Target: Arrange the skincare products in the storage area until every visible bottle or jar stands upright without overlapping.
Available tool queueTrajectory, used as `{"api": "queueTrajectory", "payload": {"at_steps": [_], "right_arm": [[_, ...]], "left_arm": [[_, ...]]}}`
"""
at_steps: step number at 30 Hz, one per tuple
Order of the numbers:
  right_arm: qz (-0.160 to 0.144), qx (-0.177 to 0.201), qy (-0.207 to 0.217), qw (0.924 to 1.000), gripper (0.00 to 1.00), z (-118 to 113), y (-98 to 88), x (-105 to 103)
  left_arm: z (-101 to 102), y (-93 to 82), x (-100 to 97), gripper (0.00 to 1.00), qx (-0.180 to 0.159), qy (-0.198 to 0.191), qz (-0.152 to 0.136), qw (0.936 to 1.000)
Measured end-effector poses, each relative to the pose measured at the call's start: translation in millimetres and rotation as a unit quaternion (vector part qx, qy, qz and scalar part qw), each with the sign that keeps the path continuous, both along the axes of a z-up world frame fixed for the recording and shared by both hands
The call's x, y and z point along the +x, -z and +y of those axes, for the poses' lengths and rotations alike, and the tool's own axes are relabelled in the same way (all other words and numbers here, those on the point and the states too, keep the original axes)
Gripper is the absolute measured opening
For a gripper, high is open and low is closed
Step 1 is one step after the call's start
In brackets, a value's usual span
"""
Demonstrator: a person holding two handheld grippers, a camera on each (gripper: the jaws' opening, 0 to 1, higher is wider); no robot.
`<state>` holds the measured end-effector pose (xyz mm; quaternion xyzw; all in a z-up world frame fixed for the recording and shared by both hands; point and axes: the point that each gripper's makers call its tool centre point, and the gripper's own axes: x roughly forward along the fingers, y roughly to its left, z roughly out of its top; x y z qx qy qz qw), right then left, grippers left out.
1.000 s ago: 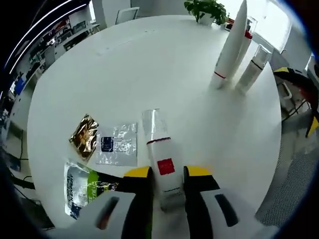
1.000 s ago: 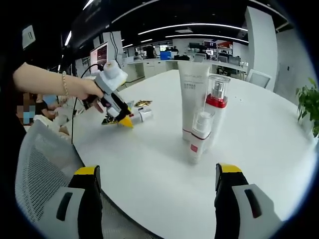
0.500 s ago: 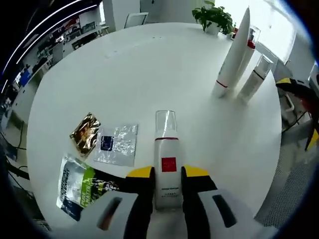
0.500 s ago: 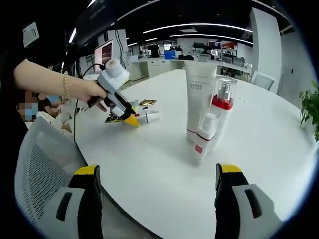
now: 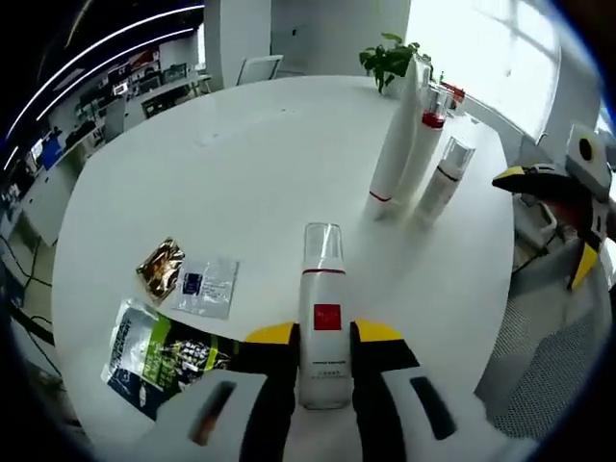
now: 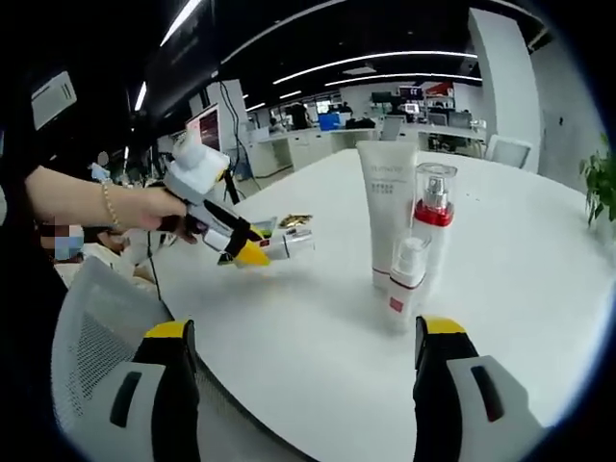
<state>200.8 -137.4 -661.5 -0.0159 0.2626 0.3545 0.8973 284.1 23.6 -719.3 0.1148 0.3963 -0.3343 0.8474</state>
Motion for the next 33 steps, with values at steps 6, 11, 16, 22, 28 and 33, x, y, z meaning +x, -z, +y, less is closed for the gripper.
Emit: {"api": "queueTrajectory", "payload": {"at_steps": [6,11,16,22,28,33], "right_arm": [[0.005,0.036,-0.009,0.9993,0.91,14.2,-5.4,-3.1],[0.009,0.084,-0.013,0.9964,0.89,31.3,-17.8,-3.5],[0.017,0.160,-0.006,0.9870,0.85,49.9,-36.4,0.5],[0.032,0.233,0.004,0.9720,0.84,67.0,-55.6,0.4],[0.053,0.253,-0.006,0.9661,0.79,84.7,-55.3,-9.4],[0.068,0.287,-0.003,0.9556,0.76,94.6,-60.5,-15.1]], "left_arm": [[-13.7,-27.5,-17.6,0.25,-0.030,0.009,-0.032,0.9990],[-24.3,-51.5,-33.3,0.25,-0.057,0.016,-0.062,0.9963],[-34.4,-74.5,-53.2,0.25,-0.076,0.024,-0.087,0.9930],[-38.6,-87.2,-71.8,0.25,-0.075,0.036,-0.109,0.9906],[-43.5,-97.0,-85.1,0.25,-0.089,0.043,-0.124,0.9873],[-51.1,-99.8,-96.8,0.25,-0.104,0.042,-0.126,0.9857]]}}
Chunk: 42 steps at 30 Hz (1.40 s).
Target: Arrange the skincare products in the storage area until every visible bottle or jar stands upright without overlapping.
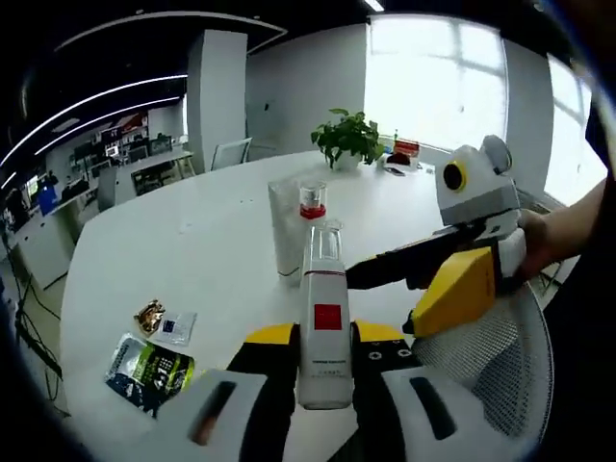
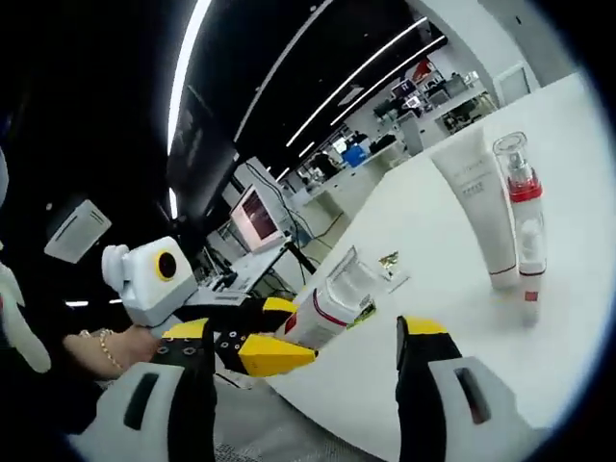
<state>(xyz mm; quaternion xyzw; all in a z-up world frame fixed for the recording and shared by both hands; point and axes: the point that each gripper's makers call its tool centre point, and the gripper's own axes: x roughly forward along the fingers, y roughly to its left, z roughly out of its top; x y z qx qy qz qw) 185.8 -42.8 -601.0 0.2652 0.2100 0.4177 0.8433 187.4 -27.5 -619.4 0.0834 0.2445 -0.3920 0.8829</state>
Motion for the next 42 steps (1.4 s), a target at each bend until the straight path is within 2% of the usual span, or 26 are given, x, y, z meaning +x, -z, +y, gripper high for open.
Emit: {"api": "queueTrajectory", "payload": {"at_steps": [6,12,15,23,26,29,33,38,39,42], "right_arm": [[0.011,0.025,0.003,0.9996,0.63,3.9,-3.9,-2.1],[0.034,0.082,0.024,0.9958,0.52,2.7,-10.9,1.0],[0.047,0.099,0.036,0.9933,0.46,-0.6,-10.5,3.2],[0.055,0.096,0.057,0.9923,0.26,-4.9,-5.4,4.7],[0.057,0.101,0.059,0.9915,0.25,-4.6,-6.1,3.7],[0.044,0.103,0.059,0.9920,0.24,-4.7,-9.2,2.0],[0.048,0.101,0.059,0.9920,0.23,-5.0,-10.1,2.3],[0.029,0.073,0.045,0.9959,0.22,-5.3,-9.5,1.3],[0.011,0.051,0.041,0.9978,0.22,-7.6,-8.3,1.9],[-0.016,0.017,0.026,0.9994,0.21,-13.0,-6.5,2.3]], "left_arm": [[-2.0,-2.6,-5.4,0.25,-0.003,0.000,-0.007,1.0000],[-3.2,-11.9,-7.5,0.25,-0.007,-0.003,-0.025,0.9997],[-4.0,-13.3,-6.5,0.25,-0.004,-0.001,-0.033,0.9994],[-6.2,-19.5,-9.5,0.25,-0.001,0.002,-0.043,0.9991],[-6.9,-20.0,-10.4,0.25,0.003,0.004,-0.045,0.9990],[-7.9,-21.4,-11.1,0.25,0.003,0.006,-0.045,0.9990],[-8.0,-21.5,-11.1,0.25,0.005,0.008,-0.046,0.9989],[-11.3,-18.2,-13.7,0.27,0.003,0.021,-0.044,0.9988],[-11.6,-18.0,-14.9,0.27,0.002,0.024,-0.042,0.9988],[-10.8,-15.7,-19.4,0.29,0.010,0.038,-0.043,0.9983]]}}
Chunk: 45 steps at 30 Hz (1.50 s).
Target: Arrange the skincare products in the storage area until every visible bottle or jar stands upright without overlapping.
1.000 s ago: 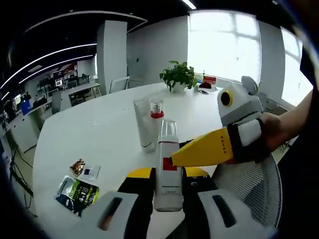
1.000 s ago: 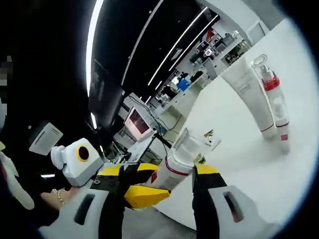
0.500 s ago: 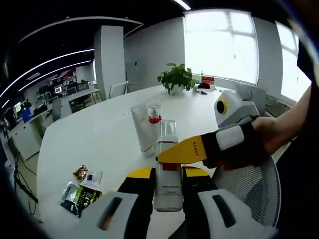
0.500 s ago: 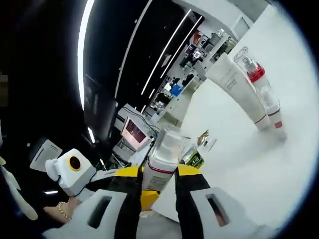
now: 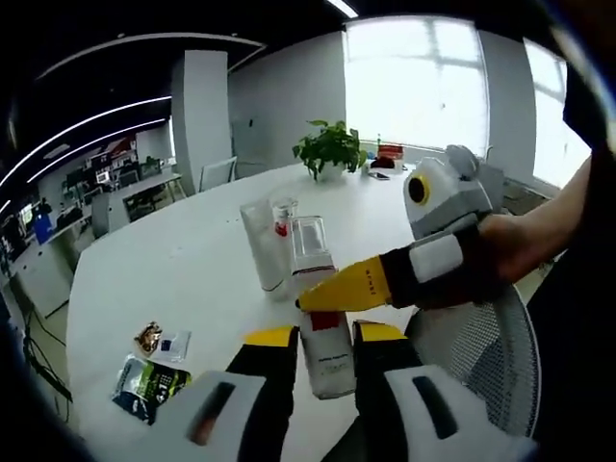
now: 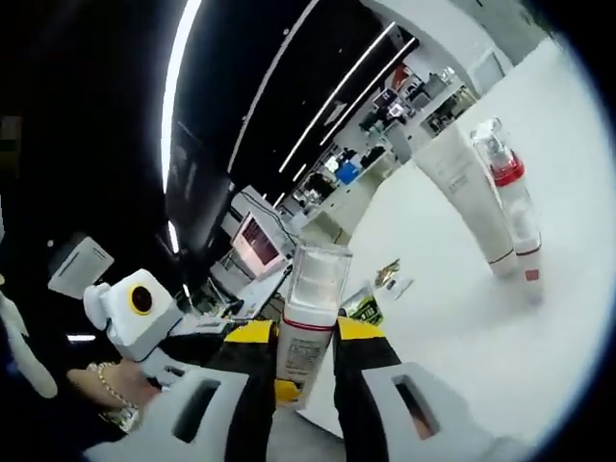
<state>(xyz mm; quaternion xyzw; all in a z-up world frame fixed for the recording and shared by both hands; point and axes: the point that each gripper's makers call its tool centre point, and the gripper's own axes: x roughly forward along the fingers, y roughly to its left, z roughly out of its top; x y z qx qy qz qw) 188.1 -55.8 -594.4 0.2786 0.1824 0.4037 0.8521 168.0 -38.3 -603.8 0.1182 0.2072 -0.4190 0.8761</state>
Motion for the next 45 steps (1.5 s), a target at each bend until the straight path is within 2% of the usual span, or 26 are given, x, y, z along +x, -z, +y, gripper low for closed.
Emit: {"api": "queueTrajectory", "payload": {"at_steps": [5,6,7,11,12,18,19,22,24,31,33,39,45], "right_arm": [[-0.044,-0.036,-0.049,0.9972,0.21,-5.9,-4.3,-2.8],[-0.054,-0.052,-0.061,0.9953,0.21,-7.5,-4.4,-3.2],[-0.064,-0.061,-0.074,0.9934,0.21,-7.6,-5.4,-4.4],[-0.091,-0.063,-0.139,0.9841,0.20,-3.8,-14.4,-16.5],[-0.092,-0.063,-0.145,0.9832,0.20,-3.4,-14.8,-17.8],[-0.112,-0.081,-0.218,0.9661,0.20,4.0,-12.8,-37.6],[-0.118,-0.087,-0.236,0.9607,0.20,6.6,-12.0,-43.1],[-0.126,-0.088,-0.255,0.9548,0.20,11.2,-12.8,-50.0],[-0.130,-0.081,-0.266,0.9516,0.20,14.4,-15.8,-54.4],[-0.155,-0.091,-0.315,0.9321,0.20,22.7,-20.7,-70.1],[-0.158,-0.092,-0.323,0.9287,0.20,22.5,-21.0,-72.1],[-0.163,-0.098,-0.334,0.9231,0.20,20.4,-18.3,-73.9],[-0.170,-0.116,-0.341,0.9171,0.20,17.1,-15.2,-74.3]], "left_arm": [[6.9,-2.0,-4.7,0.33,-0.011,0.024,0.023,0.9994],[8.7,-4.7,-4.4,0.33,-0.015,0.029,0.024,0.9992],[5.7,-9.3,-9.3,0.33,-0.029,0.047,0.039,0.9977],[5.7,-27.9,-9.9,0.36,-0.042,0.074,0.050,0.9951],[4.8,-32.2,-10.9,0.37,-0.044,0.083,0.054,0.9941],[-1.4,-52.5,-10.4,0.38,-0.066,0.121,0.068,0.9881],[-1.4,-52.6,-8.9,0.38,-0.065,0.124,0.067,0.9878],[-4.9,-52.1,-11.1,0.37,-0.066,0.144,0.079,0.9842],[-11.6,-53.4,-20.7,0.37,-0.074,0.169,0.095,0.9782],[-21.3,-48.4,-33.8,0.35,-0.064,0.206,0.110,0.9703],[-24.5,-49.4,-37.1,0.33,-0.064,0.216,0.111,0.9680],[-30.0,-48.6,-42.5,0.29,-0.049,0.241,0.103,0.9637],[-31.9,-46.6,-43.0,0.27,-0.036,0.250,0.098,0.9625]]}}
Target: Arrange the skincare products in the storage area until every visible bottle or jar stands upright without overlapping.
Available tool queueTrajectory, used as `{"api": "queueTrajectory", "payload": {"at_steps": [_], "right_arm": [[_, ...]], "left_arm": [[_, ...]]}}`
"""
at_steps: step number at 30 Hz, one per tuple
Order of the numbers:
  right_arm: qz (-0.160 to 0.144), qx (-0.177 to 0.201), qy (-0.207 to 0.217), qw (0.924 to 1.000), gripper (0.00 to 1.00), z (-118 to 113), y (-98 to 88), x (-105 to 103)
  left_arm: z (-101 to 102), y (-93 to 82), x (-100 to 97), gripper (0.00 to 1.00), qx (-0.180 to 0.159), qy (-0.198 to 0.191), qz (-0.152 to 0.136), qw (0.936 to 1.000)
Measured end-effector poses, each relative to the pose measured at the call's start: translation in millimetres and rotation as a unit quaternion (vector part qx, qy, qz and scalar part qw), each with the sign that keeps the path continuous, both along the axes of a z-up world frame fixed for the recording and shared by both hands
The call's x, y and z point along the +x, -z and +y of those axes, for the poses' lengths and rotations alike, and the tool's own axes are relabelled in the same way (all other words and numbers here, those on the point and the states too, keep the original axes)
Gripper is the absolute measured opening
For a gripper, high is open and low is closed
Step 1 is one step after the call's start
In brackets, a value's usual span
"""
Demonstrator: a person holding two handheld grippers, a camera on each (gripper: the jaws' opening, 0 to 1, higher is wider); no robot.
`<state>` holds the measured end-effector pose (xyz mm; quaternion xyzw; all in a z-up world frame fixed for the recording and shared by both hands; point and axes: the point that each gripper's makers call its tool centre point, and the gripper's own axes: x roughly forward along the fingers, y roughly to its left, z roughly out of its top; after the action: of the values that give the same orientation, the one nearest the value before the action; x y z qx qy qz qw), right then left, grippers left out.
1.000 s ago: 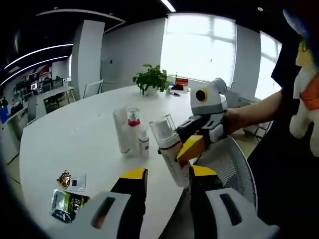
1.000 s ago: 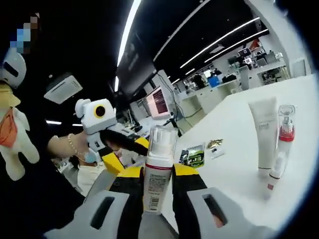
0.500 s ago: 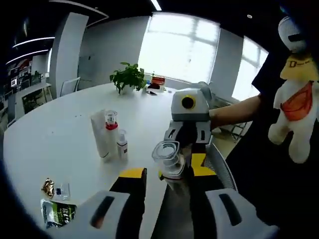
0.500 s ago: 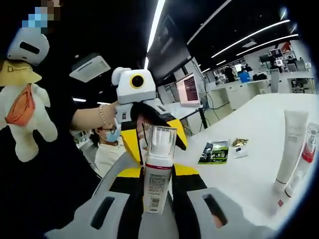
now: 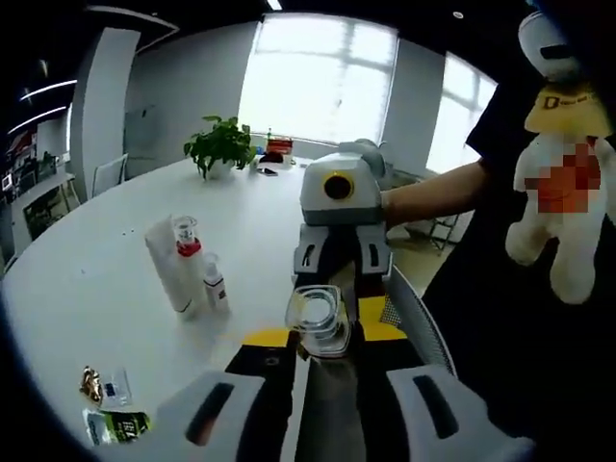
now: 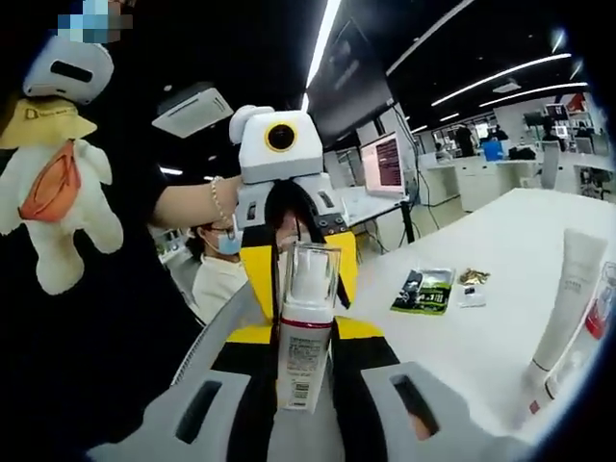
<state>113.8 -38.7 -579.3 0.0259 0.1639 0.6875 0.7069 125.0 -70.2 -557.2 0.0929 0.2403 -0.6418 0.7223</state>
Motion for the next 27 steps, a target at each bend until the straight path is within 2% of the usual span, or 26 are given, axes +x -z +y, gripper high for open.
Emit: {"api": "queueTrajectory", "payload": {"at_steps": [4,6,13,21,27], "right_arm": [[-0.016,-0.012,-0.003,0.9998,0.19,-1.0,1.3,1.2],[-0.023,-0.018,-0.001,0.9996,0.19,-2.0,2.7,3.3],[-0.035,-0.033,0.005,0.9988,0.19,-6.1,6.7,6.0],[-0.054,-0.068,0.024,0.9960,0.20,-13.3,21.5,14.1],[-0.068,-0.100,0.034,0.9921,0.20,-19.4,34.3,19.2]], "left_arm": [[-3.6,-3.3,-1.4,0.24,-0.002,0.010,-0.011,0.9999],[-4.5,-1.9,0.3,0.24,0.009,0.015,-0.025,0.9995],[-6.8,2.2,2.0,0.24,0.019,0.024,-0.036,0.9989],[-11.5,15.5,6.3,0.24,0.046,0.035,-0.054,0.9969],[-16.7,28.2,10.7,0.24,0.075,0.054,-0.072,0.9931]]}}
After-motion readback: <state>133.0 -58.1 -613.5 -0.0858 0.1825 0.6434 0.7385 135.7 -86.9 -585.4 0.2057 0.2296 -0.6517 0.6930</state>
